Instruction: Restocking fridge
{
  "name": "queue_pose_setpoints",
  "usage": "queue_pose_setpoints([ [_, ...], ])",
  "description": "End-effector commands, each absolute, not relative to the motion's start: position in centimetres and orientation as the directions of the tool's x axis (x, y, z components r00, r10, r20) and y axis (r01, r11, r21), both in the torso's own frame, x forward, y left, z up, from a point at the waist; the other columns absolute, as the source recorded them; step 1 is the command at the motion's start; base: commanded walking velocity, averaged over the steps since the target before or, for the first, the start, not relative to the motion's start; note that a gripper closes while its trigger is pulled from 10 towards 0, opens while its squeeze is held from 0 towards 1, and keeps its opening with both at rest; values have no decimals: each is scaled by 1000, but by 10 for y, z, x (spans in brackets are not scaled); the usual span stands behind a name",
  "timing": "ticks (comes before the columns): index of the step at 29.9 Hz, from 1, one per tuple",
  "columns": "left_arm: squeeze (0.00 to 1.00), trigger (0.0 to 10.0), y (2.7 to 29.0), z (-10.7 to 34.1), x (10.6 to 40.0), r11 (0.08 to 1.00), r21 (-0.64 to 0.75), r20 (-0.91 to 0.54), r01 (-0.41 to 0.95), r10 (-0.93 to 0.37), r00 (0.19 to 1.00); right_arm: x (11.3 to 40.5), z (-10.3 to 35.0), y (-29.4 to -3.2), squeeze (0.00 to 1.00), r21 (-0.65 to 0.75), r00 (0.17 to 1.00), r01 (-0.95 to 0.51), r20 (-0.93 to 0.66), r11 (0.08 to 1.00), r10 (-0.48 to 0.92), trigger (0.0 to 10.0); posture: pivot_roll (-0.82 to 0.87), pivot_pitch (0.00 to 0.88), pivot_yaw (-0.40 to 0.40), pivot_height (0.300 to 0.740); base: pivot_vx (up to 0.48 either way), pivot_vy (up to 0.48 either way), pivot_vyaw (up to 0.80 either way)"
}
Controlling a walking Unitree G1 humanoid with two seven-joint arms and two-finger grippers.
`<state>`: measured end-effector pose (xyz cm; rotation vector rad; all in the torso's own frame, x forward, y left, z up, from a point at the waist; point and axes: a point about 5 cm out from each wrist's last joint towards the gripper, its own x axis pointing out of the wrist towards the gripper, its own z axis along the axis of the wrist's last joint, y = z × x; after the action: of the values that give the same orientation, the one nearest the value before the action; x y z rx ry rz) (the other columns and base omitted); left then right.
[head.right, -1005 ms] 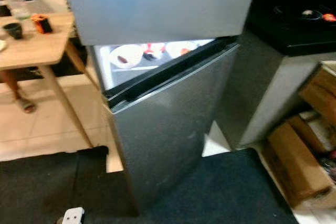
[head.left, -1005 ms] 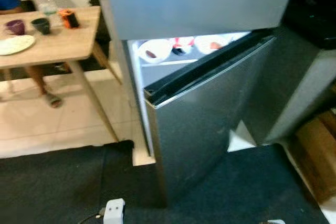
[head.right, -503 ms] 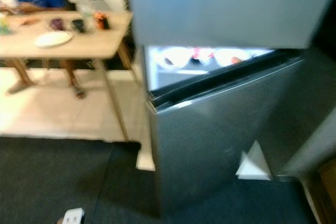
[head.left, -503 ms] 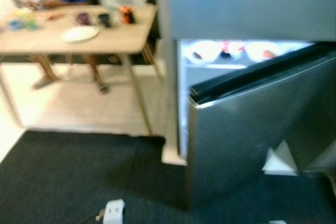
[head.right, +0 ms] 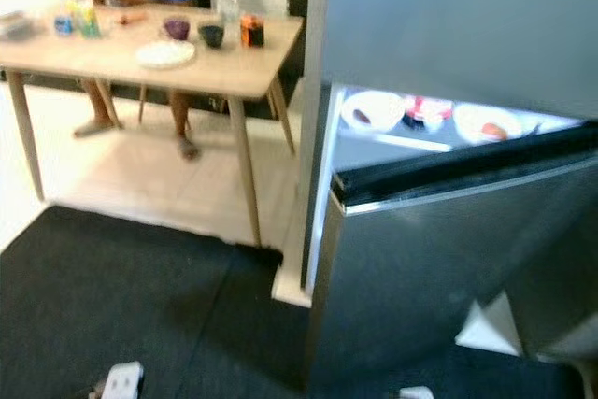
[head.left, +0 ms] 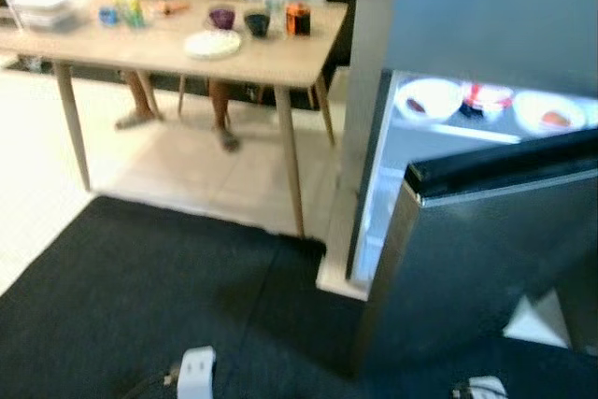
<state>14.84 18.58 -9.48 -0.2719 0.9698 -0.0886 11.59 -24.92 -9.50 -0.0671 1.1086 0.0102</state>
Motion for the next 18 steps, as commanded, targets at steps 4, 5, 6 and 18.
queue_pose_setpoints([
  [4, 0, 10000, 185, -98, 143, 965, -259, -819, -42, -196, 539, 117, -94, -250, 0, -51, 455, -20, -890, 998, -37, 10000, -102, 88, -2, 740, 0, -465, 0],
  [5, 0, 10000, 185, -98, 142, 964, -260, -820, -53, -192, 539, 118, -94, -250, 0, -53, 460, -19, -887, 998, -38, 10000, -102, 88, -2, 740, 0, -307, 0],
  [6, 0, 10000, 185, -98, 142, 964, -260, -820, -53, -192, 539, 118, -94, -250, 0, -53, 460, -19, -887, 998, -38, 10000, -102, 88, -2, 740, 0, -307, 0],
  [18, 0, 10000, 186, -98, 141, 965, -255, -820, -61, -182, 543, 190, -60, -229, 0, 207, 721, -122, -654, 971, 230, 10000, -104, 100, -1, 740, 0, 0, 0],
])
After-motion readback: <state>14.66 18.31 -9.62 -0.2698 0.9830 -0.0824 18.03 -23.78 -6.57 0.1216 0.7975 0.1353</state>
